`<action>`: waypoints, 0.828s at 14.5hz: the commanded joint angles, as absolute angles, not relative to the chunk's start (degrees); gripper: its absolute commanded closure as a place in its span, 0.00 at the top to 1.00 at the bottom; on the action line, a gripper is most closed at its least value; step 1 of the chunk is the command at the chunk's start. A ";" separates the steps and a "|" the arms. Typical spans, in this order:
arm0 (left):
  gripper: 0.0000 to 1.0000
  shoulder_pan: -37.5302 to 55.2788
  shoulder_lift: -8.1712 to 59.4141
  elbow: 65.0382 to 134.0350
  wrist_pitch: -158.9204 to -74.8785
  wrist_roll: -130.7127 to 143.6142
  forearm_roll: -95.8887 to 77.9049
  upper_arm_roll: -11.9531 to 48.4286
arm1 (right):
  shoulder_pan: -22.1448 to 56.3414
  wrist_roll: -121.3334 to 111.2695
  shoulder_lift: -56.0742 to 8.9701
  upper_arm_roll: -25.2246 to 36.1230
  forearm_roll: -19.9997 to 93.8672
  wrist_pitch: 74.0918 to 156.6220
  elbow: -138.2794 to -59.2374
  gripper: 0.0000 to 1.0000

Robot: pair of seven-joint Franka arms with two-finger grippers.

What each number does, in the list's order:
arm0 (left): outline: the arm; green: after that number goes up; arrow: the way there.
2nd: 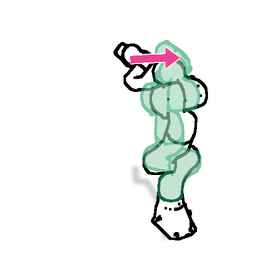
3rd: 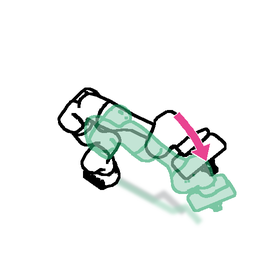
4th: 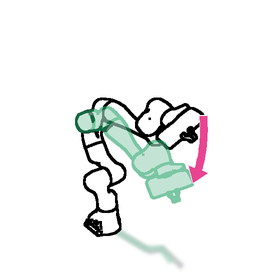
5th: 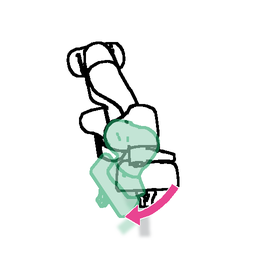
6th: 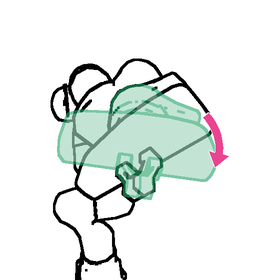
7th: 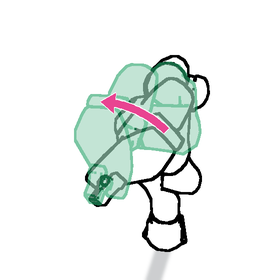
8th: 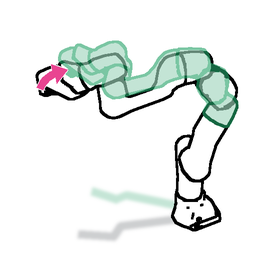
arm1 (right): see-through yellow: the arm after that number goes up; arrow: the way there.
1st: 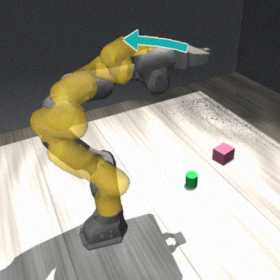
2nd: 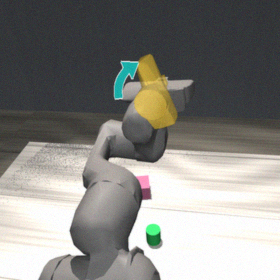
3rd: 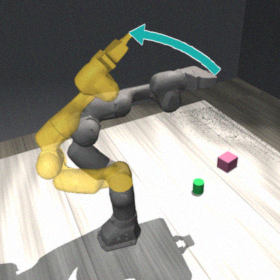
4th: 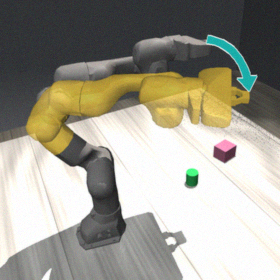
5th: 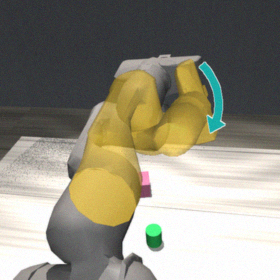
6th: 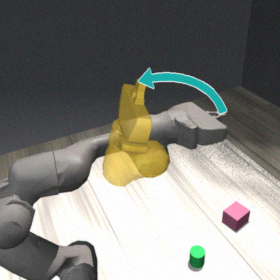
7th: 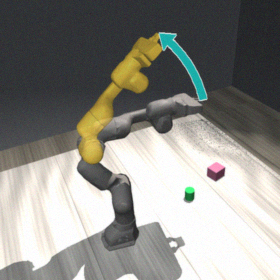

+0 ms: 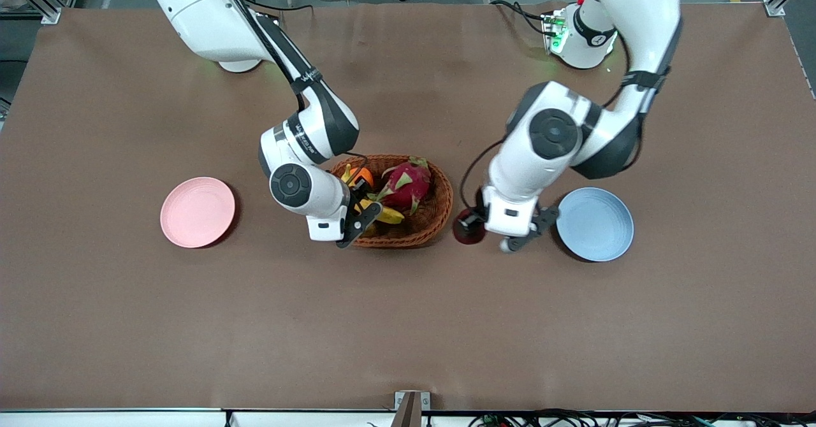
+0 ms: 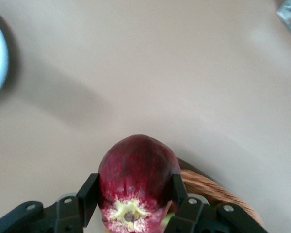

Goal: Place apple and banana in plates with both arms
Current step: 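Carry the apple to the blue plate and lower it with the left gripper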

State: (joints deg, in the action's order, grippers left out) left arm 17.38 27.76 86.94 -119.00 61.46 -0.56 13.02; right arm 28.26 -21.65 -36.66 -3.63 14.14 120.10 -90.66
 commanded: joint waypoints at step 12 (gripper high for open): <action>0.08 -1.82 24.70 98.87 -112.67 31.13 7.54 13.45 | 28.65 -25.48 -37.53 -3.87 15.21 119.88 -90.53 0.64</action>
